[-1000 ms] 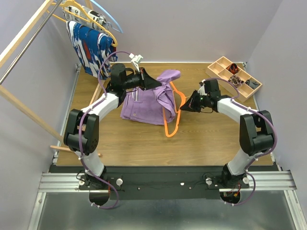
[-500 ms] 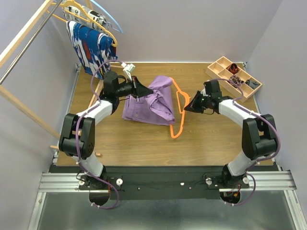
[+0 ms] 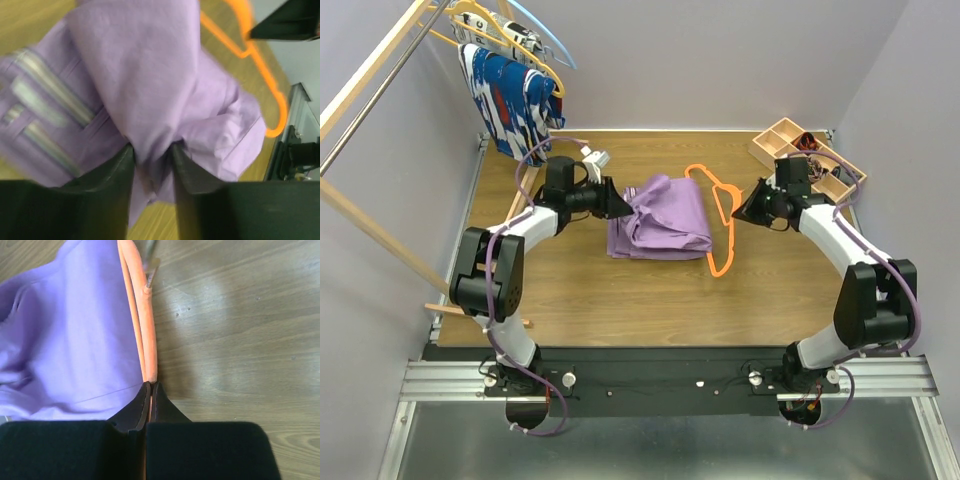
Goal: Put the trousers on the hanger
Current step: Place trousers on hanger, then pass the hanger from the right arm to the left, then pass the hanger from the left arm to the right
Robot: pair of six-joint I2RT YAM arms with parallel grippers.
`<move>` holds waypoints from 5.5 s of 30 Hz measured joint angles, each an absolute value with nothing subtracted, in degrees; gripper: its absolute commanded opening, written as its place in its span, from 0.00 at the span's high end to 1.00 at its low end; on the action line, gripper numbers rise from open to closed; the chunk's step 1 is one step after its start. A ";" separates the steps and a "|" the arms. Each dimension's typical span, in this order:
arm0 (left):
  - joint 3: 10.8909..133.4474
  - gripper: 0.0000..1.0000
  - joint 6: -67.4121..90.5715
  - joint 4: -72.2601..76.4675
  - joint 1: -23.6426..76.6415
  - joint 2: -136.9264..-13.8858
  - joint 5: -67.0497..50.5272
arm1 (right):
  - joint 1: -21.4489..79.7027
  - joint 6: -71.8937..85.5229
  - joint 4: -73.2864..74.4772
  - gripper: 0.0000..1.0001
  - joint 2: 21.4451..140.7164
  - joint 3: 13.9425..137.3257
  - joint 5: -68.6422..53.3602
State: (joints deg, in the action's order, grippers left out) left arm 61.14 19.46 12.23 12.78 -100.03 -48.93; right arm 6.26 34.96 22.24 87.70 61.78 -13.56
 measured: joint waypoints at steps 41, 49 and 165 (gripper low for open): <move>66.76 0.26 41.63 29.82 35.92 -103.42 -39.86 | 15.31 36.47 22.31 0.99 85.86 71.09 -13.67; 66.70 0.29 45.43 33.36 37.71 -107.55 -42.35 | 15.77 36.51 21.71 0.99 85.86 70.72 -13.67; 72.53 0.79 29.36 -39.07 28.38 -67.11 10.35 | 43.90 48.27 10.87 0.99 123.52 118.34 -35.46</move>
